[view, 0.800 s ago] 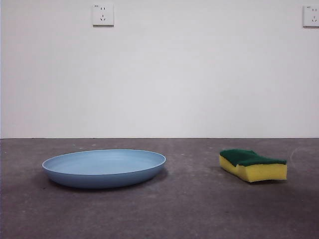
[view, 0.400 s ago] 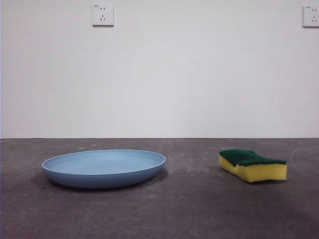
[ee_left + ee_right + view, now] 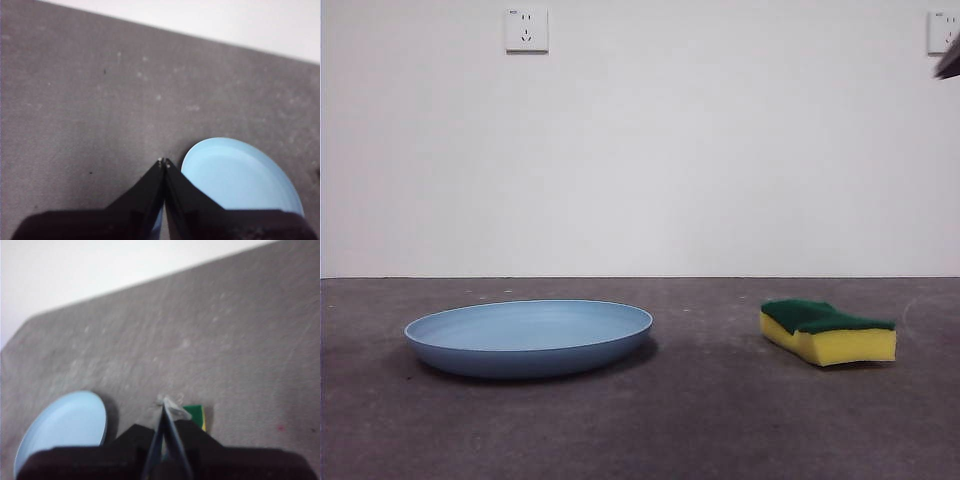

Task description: Pick up the plate,pick up the cloth,clean the plate with the cloth

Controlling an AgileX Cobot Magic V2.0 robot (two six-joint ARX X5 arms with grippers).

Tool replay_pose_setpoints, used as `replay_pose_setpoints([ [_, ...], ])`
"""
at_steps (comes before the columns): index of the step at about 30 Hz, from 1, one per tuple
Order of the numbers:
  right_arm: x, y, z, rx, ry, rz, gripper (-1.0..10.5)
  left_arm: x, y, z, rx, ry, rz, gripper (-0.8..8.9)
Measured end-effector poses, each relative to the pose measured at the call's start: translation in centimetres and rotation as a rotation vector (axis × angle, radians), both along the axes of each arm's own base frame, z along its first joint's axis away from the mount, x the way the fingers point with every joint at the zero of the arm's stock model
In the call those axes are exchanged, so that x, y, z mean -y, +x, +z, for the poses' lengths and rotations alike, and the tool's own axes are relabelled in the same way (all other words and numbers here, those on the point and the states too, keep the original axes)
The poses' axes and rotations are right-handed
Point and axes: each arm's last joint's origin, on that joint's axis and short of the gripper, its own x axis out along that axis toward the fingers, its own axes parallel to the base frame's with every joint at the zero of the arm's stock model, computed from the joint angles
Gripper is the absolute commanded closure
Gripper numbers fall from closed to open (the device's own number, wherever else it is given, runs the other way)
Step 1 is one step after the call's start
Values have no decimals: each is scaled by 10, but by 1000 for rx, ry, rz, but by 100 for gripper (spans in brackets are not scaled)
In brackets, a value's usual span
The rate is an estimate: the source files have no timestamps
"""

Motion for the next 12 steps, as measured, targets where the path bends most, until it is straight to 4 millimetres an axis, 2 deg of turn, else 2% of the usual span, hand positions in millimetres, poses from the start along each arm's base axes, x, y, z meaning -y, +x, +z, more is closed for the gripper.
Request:
replay_pose_setpoints([
  [6,-7,38,7,-123,-37,135,934,2,36,13,-94,1,-99,805],
  [7,-7,42,6,-137,-42,144,911,3,41,14,-105,-8,-121,768],
  [10,-9,53,5,-157,-58,156,733,4,56,14,-130,-33,-173,474],
  [11,-9,56,4,-161,-61,158,653,4,60,14,-130,-35,-178,410],
  [12,-9,57,4,-164,-64,159,604,4,63,12,-128,-37,-181,401],
])
